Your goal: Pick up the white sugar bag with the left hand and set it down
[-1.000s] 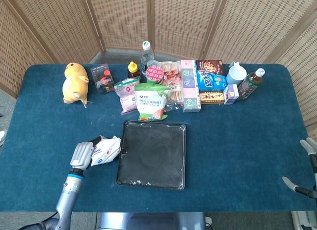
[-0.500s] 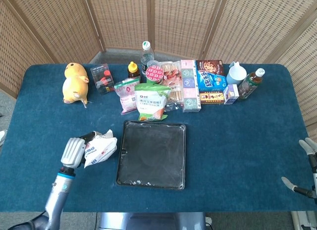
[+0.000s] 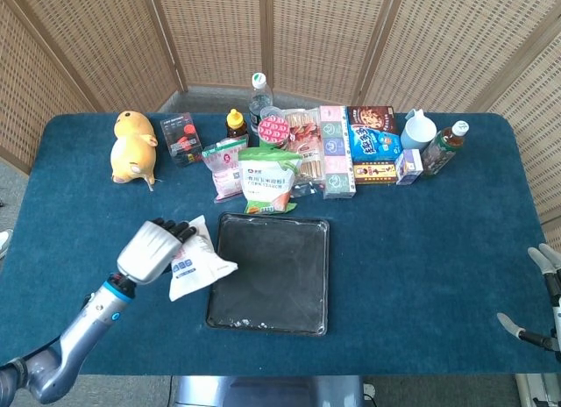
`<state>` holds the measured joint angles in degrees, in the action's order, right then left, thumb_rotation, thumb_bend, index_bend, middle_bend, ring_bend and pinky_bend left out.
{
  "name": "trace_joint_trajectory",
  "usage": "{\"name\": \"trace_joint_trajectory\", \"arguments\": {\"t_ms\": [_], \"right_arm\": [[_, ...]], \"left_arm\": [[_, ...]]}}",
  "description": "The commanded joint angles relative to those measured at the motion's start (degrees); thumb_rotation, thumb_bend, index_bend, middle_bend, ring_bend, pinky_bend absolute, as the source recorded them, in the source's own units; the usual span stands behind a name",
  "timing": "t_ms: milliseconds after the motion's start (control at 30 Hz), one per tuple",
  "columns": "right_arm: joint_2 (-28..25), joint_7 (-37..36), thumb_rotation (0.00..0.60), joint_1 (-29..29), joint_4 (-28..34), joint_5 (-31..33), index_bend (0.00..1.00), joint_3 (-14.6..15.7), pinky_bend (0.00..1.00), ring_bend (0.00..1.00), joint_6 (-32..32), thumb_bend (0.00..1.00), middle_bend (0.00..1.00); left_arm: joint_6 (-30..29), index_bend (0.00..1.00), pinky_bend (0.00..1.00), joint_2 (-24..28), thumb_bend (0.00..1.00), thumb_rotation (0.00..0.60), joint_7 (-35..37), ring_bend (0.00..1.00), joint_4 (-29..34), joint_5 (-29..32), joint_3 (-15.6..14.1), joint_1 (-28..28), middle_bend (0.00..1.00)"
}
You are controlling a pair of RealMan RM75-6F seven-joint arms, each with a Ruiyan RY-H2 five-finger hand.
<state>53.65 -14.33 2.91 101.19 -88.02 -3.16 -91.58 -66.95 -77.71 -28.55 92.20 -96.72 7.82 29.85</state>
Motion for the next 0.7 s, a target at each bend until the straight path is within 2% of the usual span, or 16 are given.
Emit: {"name": "trace_joint_trajectory", "arguments": {"t_ms": [33,233,367,500,700], "right_arm": [[-0.1,-0.3,0.6,0.0,-0.1,0.2,0.0,-0.1,0.0,0.01,-0.1,0.04,0.0],[-0.4,-1.3,0.6,0.1,-0.5,0.5,0.0,-0.3,0.0,0.01,-0.1,0.04,0.0],[-0.4,-1.7,0.6,0.0,-0.8,0.7,0.0,-0.4,0.0,0.01,0.1,0.04,0.0],[-0.4,-1.8,0.6,0.0,-0.8,0.5,0.0,-0.3,0.0,0.01,0.1,0.04,0.0],[-0.5,-2.3,0.6,0.0,-1.0,0.2,0.0,-0.1,0.0,0.01,0.0,0.04,0.0]], "left_arm": [[4.5,0.81,0.66,1.6,0.41,0.6,-9.5,0.66,0.3,-6.7,1.0,6.0,0.71],[7.9,0.84,0.66,1.0,0.41,0.6,-18.9,0.66,-3.9,-16.9,0.6,12.5,0.72],[11.2,0.84,0.66,1.0,0.41,0.6,-25.3,0.66,-3.8,-21.2,0.1,15.4,0.72],[15.7,0.85,0.66,1.4,0.41,0.6,-31.3,0.66,-2.3,-23.2,0.2,17.5,0.72],[20.4,0.85,0.66,0.9,0.43,0.6,-37.6,0.66,0.9,-20.0,1.5,17.2,0.73]]}}
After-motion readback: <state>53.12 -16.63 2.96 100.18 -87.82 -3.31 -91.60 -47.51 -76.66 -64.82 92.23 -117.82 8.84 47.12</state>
